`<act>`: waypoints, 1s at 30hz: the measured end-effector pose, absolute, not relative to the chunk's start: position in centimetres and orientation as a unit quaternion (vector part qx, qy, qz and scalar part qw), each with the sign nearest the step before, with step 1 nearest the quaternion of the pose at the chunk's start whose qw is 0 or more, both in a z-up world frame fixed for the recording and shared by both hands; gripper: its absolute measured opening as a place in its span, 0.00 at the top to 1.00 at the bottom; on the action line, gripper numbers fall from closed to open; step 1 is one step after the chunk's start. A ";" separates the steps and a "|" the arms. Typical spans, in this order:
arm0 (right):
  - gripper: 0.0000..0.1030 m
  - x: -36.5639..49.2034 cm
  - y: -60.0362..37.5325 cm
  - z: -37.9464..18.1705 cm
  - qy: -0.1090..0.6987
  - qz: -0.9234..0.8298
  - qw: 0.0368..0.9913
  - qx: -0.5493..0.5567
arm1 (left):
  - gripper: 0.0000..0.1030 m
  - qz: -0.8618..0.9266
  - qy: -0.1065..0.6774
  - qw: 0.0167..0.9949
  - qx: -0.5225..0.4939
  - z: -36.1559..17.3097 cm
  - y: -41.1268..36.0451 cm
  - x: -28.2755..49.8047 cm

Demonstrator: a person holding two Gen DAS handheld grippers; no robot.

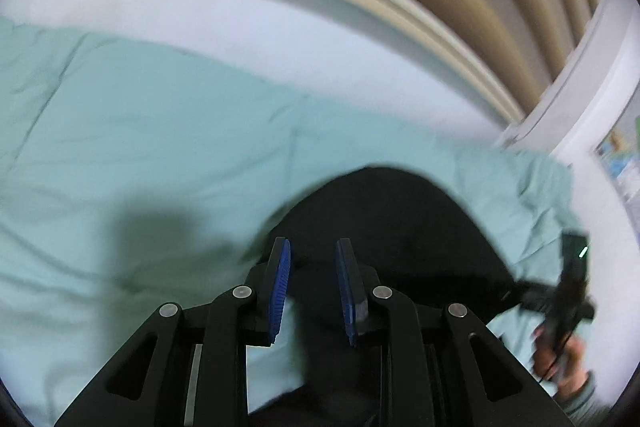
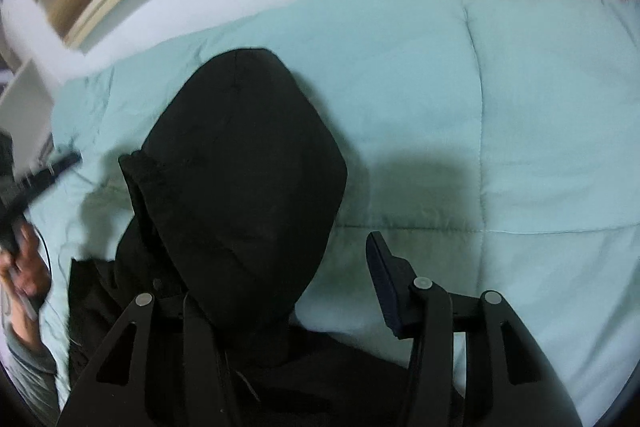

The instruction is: Fold large clothes

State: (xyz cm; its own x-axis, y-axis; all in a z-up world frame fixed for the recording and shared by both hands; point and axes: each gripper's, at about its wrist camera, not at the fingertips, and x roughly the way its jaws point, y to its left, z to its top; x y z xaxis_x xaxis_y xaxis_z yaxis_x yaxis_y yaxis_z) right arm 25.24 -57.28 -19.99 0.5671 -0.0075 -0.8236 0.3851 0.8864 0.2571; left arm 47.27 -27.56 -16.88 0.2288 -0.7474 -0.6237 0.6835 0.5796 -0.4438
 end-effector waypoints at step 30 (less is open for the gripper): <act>0.04 17.6 -56.9 -21.2 0.409 -0.029 0.861 0.300 | 0.77 -0.495 0.470 0.727 0.068 -21.7 -40.0 45.5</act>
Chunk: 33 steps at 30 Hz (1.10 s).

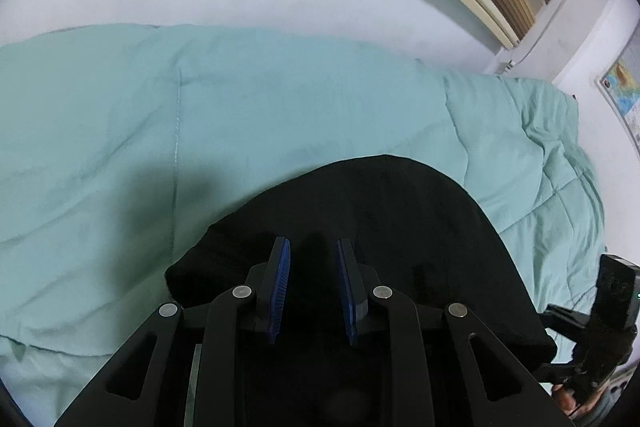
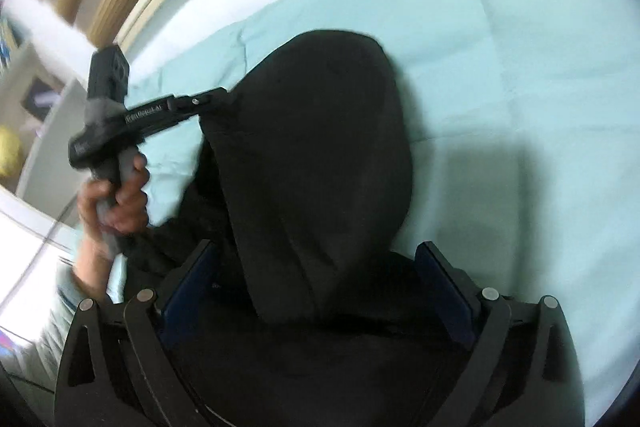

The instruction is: Fold large clothes

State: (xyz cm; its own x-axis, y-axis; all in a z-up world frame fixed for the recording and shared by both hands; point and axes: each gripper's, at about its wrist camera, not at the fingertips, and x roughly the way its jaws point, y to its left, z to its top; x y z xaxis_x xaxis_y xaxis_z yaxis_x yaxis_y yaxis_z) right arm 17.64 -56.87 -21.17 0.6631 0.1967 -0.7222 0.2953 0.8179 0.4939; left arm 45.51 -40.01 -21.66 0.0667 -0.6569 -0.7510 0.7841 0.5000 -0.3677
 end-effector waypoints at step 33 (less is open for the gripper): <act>0.18 18.4 -64.1 -24.2 0.461 -0.057 0.807 0.364 | 0.36 -0.492 0.578 0.651 0.011 -26.3 -40.2 52.8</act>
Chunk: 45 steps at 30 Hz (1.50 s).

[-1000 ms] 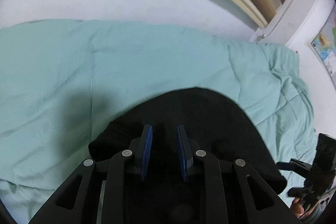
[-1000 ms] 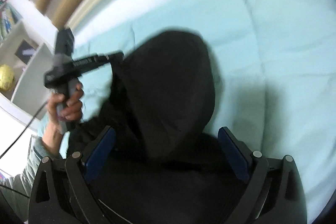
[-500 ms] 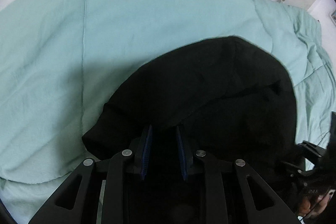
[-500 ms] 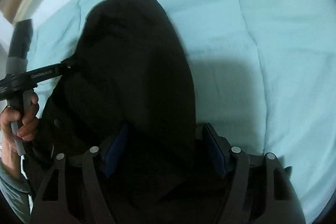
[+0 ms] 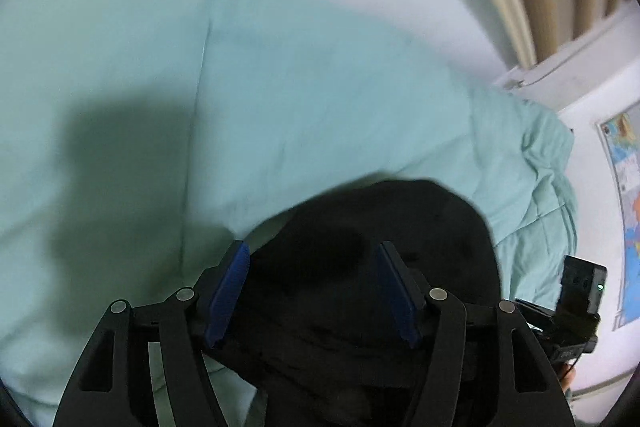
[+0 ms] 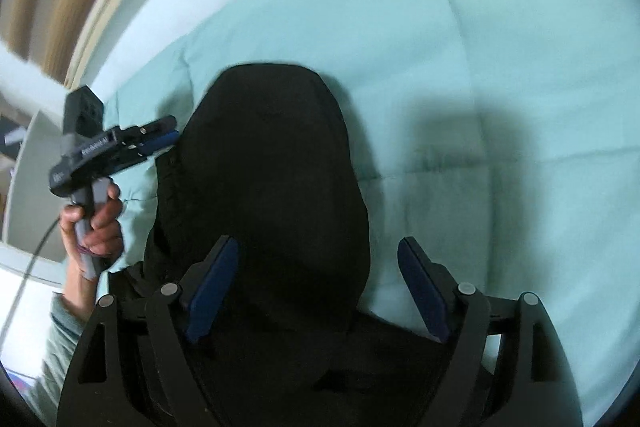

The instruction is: Fold large clothes

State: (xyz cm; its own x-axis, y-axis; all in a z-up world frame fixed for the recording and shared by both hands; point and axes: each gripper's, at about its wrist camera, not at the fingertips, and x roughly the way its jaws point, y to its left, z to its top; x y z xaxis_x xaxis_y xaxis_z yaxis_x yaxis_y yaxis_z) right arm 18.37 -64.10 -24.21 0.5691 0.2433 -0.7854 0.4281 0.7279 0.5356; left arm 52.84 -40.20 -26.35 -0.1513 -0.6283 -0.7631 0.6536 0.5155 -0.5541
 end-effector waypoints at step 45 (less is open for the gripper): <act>0.76 23.8 -64.1 -16.5 0.405 0.026 0.902 0.148 | 0.95 -0.585 0.425 0.677 -0.138 -17.9 -34.9 51.3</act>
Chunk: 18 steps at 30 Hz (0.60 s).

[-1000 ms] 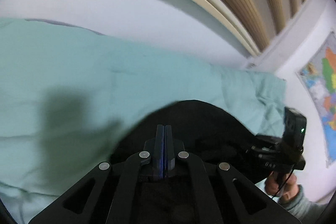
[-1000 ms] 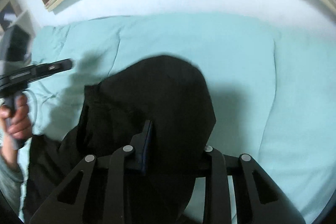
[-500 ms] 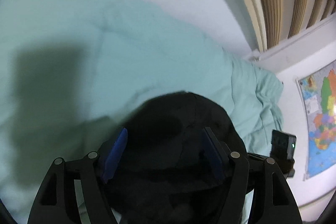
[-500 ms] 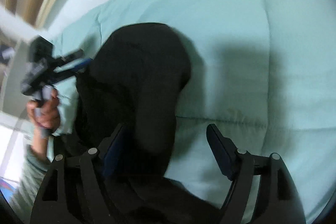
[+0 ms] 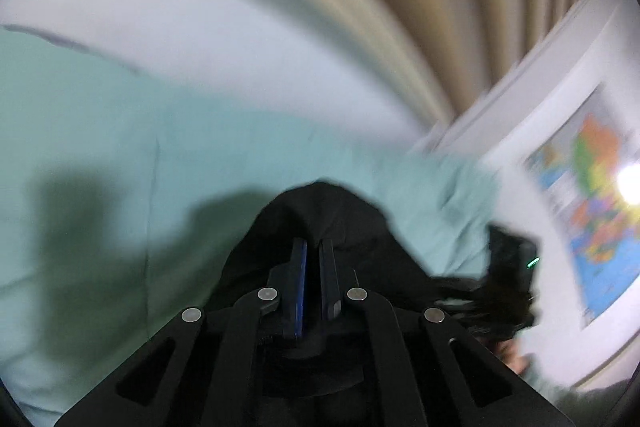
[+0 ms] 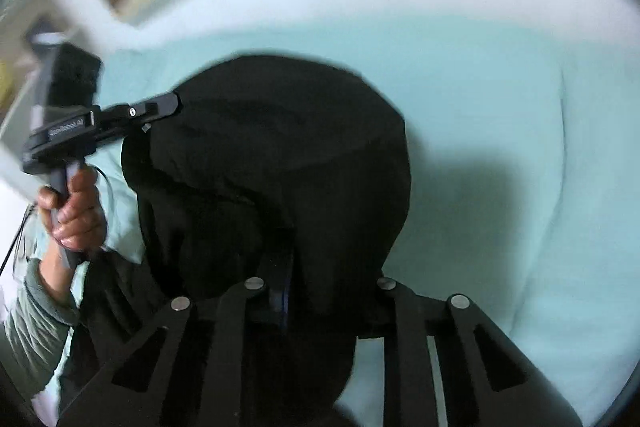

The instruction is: Fold large clothes

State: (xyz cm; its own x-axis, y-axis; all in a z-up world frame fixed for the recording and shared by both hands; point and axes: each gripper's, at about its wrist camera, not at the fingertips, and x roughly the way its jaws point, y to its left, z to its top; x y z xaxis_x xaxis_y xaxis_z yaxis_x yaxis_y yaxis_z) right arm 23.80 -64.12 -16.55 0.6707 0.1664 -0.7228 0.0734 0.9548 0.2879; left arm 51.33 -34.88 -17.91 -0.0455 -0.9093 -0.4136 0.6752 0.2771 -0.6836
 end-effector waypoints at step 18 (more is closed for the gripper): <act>0.16 25.4 -67.0 -25.6 0.531 0.014 0.825 0.194 | 0.25 -0.487 0.533 0.692 0.008 -25.9 -36.6 53.0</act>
State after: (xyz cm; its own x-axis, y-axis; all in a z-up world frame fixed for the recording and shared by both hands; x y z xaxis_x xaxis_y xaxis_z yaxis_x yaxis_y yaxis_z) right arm 25.35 -66.99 -25.60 0.4367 0.2296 -0.8698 0.1831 0.9240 0.3358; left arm 52.97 -36.63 -25.88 -0.0435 -0.6659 -0.7448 0.6822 0.5248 -0.5091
